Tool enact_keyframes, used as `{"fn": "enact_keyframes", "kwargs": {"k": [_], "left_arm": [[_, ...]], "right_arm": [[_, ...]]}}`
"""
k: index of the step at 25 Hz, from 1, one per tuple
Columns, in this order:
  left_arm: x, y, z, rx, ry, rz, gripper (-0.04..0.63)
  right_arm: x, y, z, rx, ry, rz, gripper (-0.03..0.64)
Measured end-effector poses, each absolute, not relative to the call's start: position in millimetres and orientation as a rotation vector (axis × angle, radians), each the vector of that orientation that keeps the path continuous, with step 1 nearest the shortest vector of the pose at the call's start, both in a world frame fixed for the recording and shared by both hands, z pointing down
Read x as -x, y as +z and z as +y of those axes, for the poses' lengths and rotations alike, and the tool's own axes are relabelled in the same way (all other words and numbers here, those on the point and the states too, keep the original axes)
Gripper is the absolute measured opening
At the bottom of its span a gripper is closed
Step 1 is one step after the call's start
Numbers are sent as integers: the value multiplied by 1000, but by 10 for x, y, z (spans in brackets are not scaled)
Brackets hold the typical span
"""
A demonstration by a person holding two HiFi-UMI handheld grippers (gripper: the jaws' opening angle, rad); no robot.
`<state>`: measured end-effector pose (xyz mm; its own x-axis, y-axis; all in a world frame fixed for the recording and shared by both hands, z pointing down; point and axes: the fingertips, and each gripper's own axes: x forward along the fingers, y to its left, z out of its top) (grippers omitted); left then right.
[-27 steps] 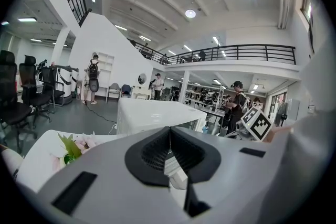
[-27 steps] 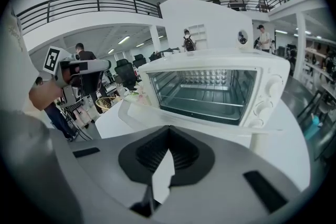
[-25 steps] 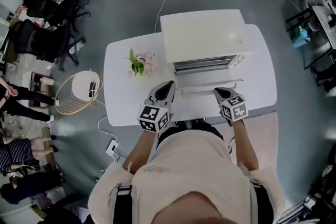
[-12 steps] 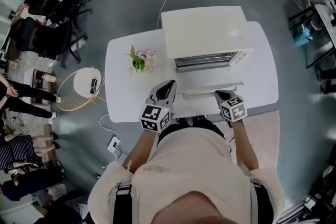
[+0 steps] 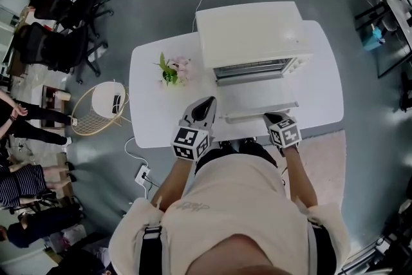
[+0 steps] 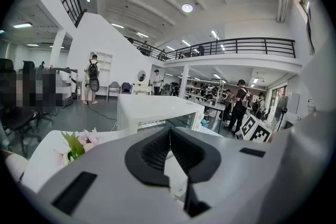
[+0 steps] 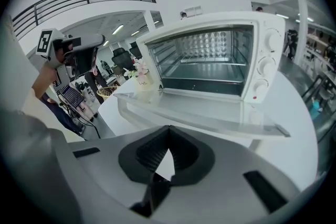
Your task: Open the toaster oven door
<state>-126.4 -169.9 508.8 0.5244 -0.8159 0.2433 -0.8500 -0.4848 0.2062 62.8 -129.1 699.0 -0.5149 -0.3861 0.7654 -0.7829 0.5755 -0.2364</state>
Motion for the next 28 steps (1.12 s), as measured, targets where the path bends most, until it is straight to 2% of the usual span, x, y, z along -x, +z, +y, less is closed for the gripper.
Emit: {"fn": "enact_keyframes", "kwargs": {"k": [28], "left_arm": [[1222, 5231, -1704, -2449, 239, -1368, 21]], "right_arm": [[-766, 7847, -993, -917, 938, -2050, 6]]}}
